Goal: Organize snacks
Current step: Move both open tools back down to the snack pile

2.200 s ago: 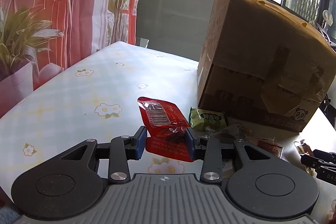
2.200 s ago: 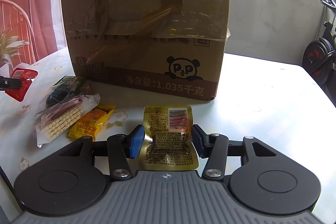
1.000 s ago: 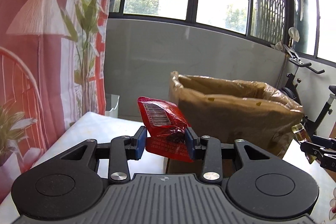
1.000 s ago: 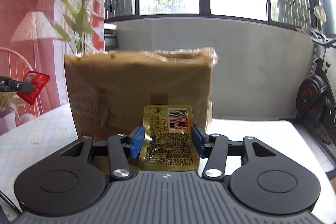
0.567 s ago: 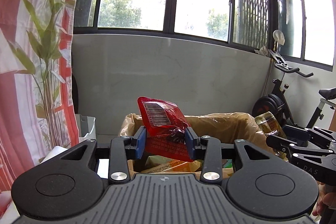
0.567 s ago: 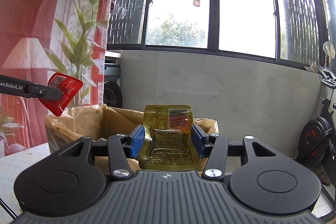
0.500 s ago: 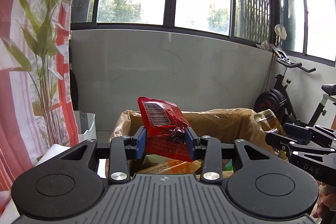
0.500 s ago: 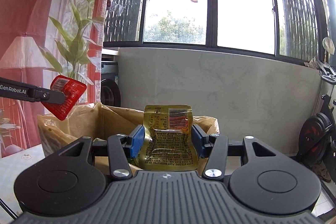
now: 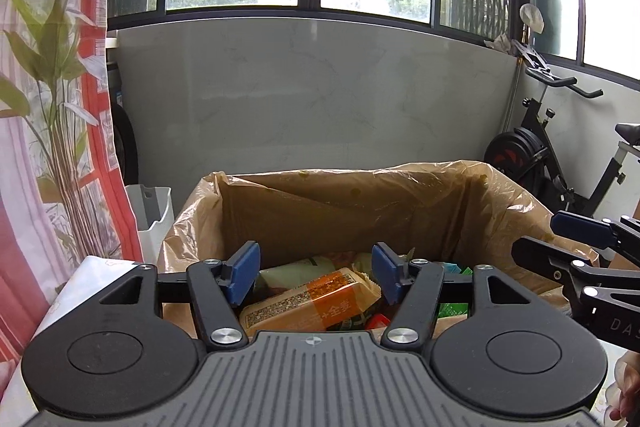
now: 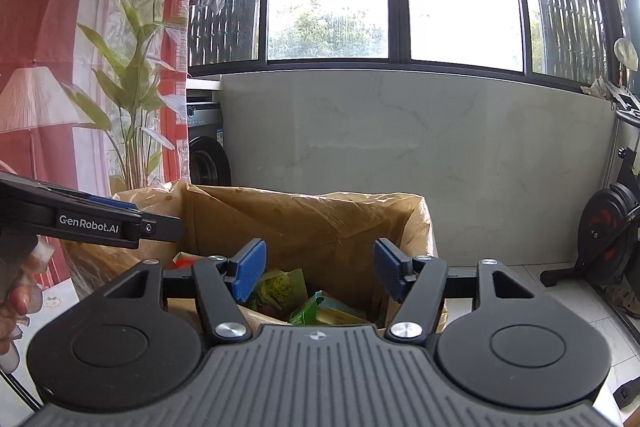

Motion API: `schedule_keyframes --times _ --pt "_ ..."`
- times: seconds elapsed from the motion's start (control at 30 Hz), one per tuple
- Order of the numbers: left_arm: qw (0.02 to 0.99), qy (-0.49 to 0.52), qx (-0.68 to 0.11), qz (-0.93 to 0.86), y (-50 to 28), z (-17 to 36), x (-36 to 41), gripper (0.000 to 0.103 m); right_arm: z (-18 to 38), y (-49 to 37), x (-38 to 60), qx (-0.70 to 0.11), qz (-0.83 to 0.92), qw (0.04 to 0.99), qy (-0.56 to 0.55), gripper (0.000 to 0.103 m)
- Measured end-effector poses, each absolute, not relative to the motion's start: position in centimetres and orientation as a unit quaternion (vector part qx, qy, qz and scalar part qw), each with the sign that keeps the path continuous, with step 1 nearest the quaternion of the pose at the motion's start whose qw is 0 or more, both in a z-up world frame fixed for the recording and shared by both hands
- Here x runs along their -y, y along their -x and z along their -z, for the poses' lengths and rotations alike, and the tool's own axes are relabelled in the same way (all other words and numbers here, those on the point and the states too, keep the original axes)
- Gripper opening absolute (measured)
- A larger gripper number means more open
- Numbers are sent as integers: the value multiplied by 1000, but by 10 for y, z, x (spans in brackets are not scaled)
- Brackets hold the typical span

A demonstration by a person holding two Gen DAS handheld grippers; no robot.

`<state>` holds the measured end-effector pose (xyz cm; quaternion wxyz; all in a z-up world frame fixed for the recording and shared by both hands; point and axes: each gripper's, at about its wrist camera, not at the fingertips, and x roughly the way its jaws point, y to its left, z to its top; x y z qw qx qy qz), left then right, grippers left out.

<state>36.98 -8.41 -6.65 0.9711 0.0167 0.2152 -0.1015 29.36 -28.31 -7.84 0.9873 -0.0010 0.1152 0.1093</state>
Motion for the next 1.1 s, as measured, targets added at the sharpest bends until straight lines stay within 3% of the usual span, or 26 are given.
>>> schedule_keyframes --times 0.67,1.1 --pt "974 31 -196 109 -276 44 -5 64 91 -209 249 -121 -112 983 -87 63" --pt "969 3 -236 79 -244 108 -32 64 173 -191 190 -252 -146 954 -68 63"
